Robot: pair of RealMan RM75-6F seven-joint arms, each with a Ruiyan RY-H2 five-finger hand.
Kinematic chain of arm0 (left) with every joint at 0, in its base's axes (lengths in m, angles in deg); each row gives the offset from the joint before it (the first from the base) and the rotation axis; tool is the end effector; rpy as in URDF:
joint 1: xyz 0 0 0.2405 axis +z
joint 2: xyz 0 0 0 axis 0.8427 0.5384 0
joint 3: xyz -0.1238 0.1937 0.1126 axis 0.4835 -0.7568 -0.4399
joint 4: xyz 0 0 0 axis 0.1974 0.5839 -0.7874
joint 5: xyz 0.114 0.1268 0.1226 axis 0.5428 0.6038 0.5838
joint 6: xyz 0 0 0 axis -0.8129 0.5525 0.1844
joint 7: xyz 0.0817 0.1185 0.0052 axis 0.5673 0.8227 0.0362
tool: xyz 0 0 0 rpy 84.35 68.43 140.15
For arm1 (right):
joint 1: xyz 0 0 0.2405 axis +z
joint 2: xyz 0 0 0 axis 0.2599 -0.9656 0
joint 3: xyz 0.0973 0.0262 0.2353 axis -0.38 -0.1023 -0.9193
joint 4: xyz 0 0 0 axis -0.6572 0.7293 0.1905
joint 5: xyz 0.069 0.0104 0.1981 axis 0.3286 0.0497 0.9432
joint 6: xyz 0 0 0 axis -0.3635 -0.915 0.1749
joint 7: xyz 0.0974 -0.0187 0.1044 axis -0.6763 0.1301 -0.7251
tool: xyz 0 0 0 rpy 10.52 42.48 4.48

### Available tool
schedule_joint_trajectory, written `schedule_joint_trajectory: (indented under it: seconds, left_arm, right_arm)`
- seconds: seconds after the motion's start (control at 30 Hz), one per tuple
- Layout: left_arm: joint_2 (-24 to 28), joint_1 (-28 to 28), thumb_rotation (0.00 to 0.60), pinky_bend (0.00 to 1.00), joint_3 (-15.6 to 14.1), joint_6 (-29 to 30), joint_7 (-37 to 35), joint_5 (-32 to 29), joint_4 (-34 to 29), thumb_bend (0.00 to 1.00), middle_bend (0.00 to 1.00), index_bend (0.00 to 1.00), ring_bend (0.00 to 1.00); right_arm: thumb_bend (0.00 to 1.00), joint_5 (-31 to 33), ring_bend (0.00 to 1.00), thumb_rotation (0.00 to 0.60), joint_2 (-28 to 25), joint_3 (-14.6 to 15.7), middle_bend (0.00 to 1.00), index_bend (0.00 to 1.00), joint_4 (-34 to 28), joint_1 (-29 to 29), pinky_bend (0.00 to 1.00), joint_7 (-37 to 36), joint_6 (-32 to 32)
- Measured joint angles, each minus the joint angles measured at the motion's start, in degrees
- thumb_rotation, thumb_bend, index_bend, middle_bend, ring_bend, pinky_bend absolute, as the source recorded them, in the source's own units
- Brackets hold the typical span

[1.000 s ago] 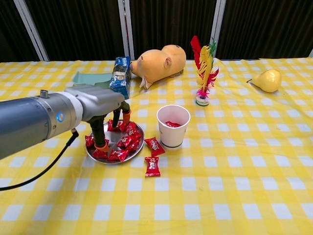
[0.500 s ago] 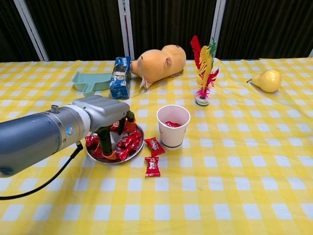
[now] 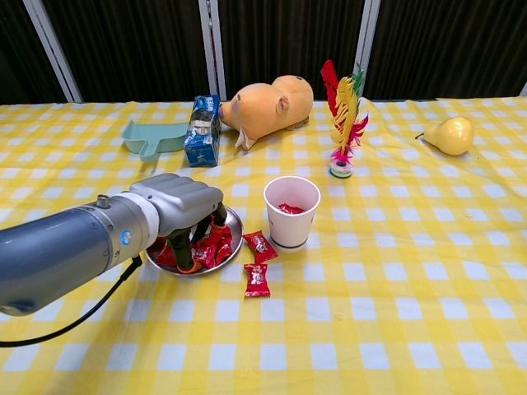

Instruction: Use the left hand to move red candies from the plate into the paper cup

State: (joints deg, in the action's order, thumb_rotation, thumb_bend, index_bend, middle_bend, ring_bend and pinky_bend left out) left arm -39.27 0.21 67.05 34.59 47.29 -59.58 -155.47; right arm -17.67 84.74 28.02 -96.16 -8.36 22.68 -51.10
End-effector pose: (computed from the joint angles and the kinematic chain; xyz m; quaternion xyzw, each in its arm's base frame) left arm -0.0814 0.2973 -0.0936 -0.8076 -0.3256 -0.2044 0.4473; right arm -0.2924 -0.1789 0.1379 0.5967 -0.4791 0.3838 0.5168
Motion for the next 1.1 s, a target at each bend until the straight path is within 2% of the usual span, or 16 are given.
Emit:
schedule_joint_trajectory:
  seconds: [0.37, 0.67, 0.9, 1.1]
  left_arm:
    - [1.38, 0.85, 0.600, 0.94, 0.67, 0.76, -0.39, 1.37, -0.93, 0.42, 0.63, 0.54, 0.84]
    - [5.79, 0.71, 0.600, 0.94, 2.77, 2.51, 0.38, 2.44, -6.11, 0.42, 0.62, 0.54, 0.84]
    - [9.33, -1.22, 0.600, 0.94, 6.57, 3.50, 2.31, 2.13, -11.10, 0.42, 0.62, 0.53, 0.84]
    - [8.93, -5.19, 0.600, 0.94, 10.23, 3.00, 4.56, -0.12, -11.54, 0.42, 0.62, 0.54, 0.84]
  right_arm:
    - [0.34, 0.22, 0.00, 0.600, -0.05, -0.01, 0.00, 0.00, -0.20, 0.02, 0.00, -0.08, 0.18]
    - [0.34, 0.13, 0.00, 0.600, -0.14, 0.05, 0.00, 0.00, -0.28, 0.02, 0.00, -0.13, 0.21]
    - [0.34, 0.15, 0.00, 0.600, -0.13, 0.07, 0.00, 0.00, -0.42, 0.01, 0.00, -0.09, 0.25]
    - [0.34, 0.33, 0.00, 0.600, -0.24, 0.04, 0.00, 0.00, -0.50, 0.04, 0.00, -0.33, 0.38]
